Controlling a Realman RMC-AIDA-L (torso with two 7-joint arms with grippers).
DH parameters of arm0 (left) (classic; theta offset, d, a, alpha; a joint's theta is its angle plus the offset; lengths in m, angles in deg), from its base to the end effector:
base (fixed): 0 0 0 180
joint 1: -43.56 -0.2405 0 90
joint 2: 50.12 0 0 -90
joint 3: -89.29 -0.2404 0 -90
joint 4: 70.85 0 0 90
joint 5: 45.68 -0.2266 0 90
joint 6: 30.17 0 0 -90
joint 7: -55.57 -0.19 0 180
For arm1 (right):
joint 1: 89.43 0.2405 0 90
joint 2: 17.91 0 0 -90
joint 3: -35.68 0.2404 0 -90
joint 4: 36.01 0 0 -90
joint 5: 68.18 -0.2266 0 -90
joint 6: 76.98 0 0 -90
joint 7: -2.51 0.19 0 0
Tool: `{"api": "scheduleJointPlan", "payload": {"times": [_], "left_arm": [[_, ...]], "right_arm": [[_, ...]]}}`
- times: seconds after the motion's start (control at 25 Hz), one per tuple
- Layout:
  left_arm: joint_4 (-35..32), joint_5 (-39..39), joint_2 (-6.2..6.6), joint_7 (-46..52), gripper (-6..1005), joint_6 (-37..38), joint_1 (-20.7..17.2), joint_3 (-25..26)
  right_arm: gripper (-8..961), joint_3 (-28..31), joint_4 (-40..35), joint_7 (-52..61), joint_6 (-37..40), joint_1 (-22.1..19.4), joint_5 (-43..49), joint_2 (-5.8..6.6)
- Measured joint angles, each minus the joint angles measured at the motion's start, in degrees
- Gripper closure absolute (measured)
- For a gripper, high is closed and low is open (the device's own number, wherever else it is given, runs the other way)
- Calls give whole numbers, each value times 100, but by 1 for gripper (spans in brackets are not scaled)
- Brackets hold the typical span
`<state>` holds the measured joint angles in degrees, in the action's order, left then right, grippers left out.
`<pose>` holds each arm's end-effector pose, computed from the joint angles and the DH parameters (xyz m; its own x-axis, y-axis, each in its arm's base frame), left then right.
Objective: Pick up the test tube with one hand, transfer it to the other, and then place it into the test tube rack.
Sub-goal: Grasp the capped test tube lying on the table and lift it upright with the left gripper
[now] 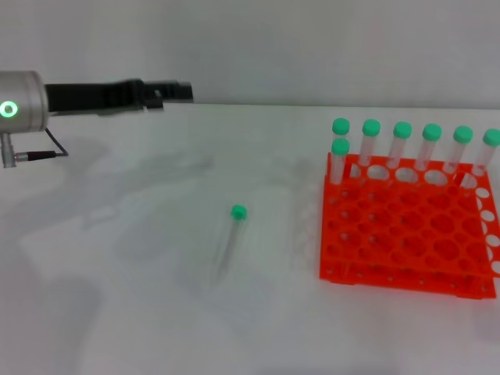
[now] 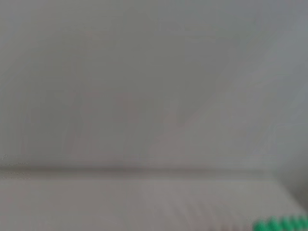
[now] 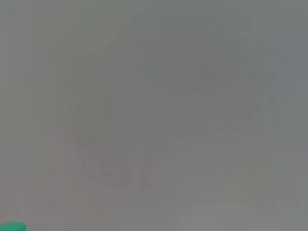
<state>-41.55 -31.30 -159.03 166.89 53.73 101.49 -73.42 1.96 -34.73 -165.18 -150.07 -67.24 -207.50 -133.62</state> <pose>-0.2221 0.4606 0.0419 0.4132 0.7157 0.5630 0.8806 -0.4715 -0.0470 0.3909 0.3448 0.0519 0.7390 0.0553 -0.6714 -0.6736 0.0763 -0.7351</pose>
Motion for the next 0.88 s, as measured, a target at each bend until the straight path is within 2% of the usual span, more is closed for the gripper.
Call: {"api": "scheduleJointPlan", "payload": {"times": [0.24,0.48,0.6,0.76,0.84,0.88], "left_arm": [[358,-2422,-147,1509,140,113,1071,-14],[314,-4074,-256,2589,142,101,1890,-27],[302,-4745,-451,3011,144,68,2248,-31],[263,-5371,-823,3413,146,-93,2535,-34],[56,-5615,-941,3686,147,-217,2590,-35],[-78,-5696,-959,3787,147,-268,2591,-36]], "right_arm": [[84,-30,0,0,11,2,3,4],[84,-26,5,0,35,-23,2,4],[84,0,10,0,40,-39,0,4],[85,19,13,0,41,-65,-1,-1],[85,6,13,0,41,-83,-1,-1],[85,-7,13,0,41,-92,-1,0]]}}
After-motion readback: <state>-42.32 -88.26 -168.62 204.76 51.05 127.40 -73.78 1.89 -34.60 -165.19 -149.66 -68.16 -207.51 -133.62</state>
